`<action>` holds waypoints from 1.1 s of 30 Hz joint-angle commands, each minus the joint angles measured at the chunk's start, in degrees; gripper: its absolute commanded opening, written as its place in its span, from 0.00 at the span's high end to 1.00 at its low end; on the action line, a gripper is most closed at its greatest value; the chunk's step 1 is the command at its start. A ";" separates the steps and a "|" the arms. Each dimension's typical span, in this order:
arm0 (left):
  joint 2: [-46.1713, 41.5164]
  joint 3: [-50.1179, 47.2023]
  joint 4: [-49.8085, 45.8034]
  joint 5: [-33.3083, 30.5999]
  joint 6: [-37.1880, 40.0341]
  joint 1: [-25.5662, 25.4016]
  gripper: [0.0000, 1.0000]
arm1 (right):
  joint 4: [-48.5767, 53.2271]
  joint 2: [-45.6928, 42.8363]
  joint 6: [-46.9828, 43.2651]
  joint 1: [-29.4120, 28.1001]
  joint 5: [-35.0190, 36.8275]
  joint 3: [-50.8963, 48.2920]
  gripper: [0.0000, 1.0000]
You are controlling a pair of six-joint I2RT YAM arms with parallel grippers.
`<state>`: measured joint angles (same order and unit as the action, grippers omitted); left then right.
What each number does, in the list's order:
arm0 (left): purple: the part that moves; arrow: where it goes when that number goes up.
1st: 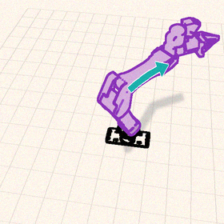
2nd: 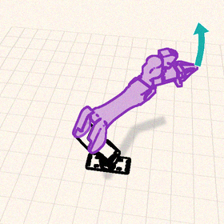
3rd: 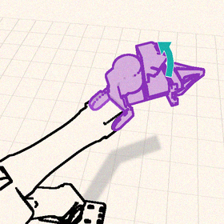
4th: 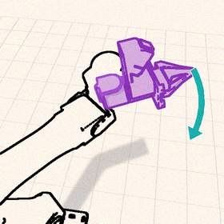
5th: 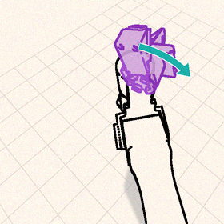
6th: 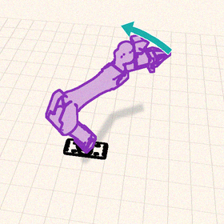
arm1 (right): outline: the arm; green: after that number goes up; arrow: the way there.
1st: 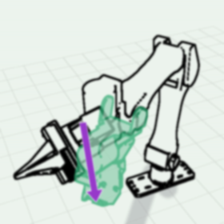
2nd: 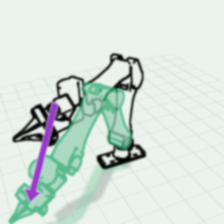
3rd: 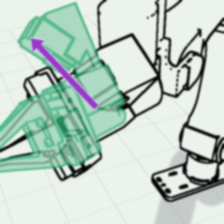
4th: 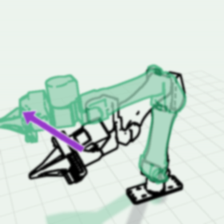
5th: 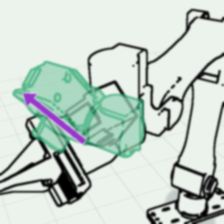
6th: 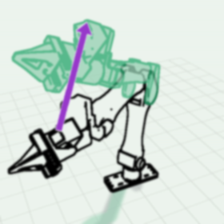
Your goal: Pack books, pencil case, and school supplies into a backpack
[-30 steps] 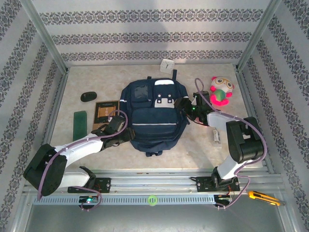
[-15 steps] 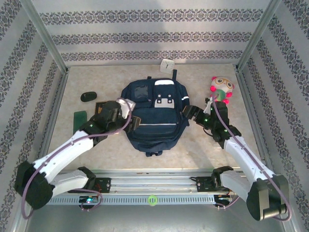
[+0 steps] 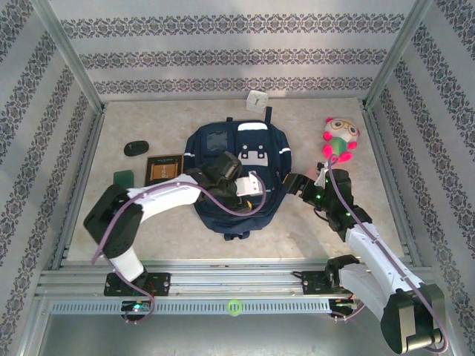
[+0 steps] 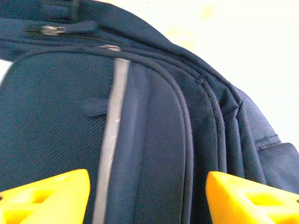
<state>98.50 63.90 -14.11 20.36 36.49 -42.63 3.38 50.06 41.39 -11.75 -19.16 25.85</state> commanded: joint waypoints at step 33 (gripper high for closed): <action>-8.66 -4.80 14.33 0.91 -1.38 0.70 1.00 | -3.81 0.66 -2.33 0.00 -0.25 -1.02 0.17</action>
<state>97.01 58.57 0.21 14.79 38.46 -44.16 1.04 50.00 40.75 -11.77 -18.92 23.86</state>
